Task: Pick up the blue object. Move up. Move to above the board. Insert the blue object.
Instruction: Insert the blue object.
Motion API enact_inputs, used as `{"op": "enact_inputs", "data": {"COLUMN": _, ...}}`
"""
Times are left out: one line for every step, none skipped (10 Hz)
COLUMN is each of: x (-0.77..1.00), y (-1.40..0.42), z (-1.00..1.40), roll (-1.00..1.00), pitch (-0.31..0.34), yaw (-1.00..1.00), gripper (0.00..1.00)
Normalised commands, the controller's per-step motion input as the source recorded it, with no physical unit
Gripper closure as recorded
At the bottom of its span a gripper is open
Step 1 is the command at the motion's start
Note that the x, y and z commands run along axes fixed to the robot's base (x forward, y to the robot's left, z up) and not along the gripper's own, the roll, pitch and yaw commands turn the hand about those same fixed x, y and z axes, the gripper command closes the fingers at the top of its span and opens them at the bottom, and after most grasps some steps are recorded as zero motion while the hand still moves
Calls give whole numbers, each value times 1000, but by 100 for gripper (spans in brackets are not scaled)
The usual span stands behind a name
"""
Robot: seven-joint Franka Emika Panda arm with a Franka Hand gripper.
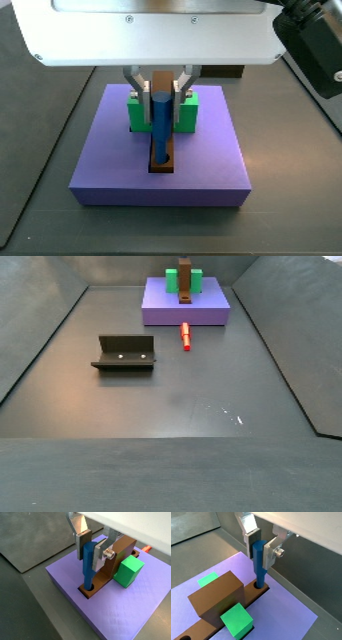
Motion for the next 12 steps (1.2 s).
{"op": "enact_inputs", "data": {"x": 0, "y": 46, "z": 0, "roll": 0, "pitch": 23, "yaw": -17, "gripper": 100}}
{"op": "enact_inputs", "data": {"x": 0, "y": 0, "z": 0, "roll": 54, "pitch": 11, "yaw": -137, "gripper": 100}}
{"op": "enact_inputs", "data": {"x": 0, "y": 0, "z": 0, "roll": 24, "pitch": 6, "yaw": -86, "gripper": 100}}
{"op": "enact_inputs", "data": {"x": 0, "y": 0, "z": -6, "roll": 29, "pitch": 0, "yaw": -60, "gripper": 100}}
{"op": "enact_inputs", "data": {"x": 31, "y": 20, "z": 0, "roll": 0, "pitch": 11, "yaw": -29, "gripper": 100}}
{"op": "enact_inputs", "data": {"x": 74, "y": 114, "z": 0, "roll": 0, "pitch": 4, "yaw": 0, "gripper": 100}}
{"op": "enact_inputs", "data": {"x": 49, "y": 26, "z": -86, "roll": 0, "pitch": 0, "yaw": 0, "gripper": 100}}
{"op": "enact_inputs", "data": {"x": 11, "y": 26, "z": -146, "roll": -7, "pitch": 0, "yaw": 0, "gripper": 100}}
{"op": "enact_inputs", "data": {"x": 0, "y": 0, "z": -160, "roll": 0, "pitch": 0, "yaw": 0, "gripper": 100}}
{"op": "enact_inputs", "data": {"x": -54, "y": -103, "z": -143, "roll": 57, "pitch": 0, "yaw": 0, "gripper": 100}}
{"op": "enact_inputs", "data": {"x": -114, "y": -331, "z": -143, "roll": 256, "pitch": -14, "yaw": 49, "gripper": 100}}
{"op": "enact_inputs", "data": {"x": 40, "y": -331, "z": -171, "roll": 344, "pitch": 0, "yaw": 14, "gripper": 100}}
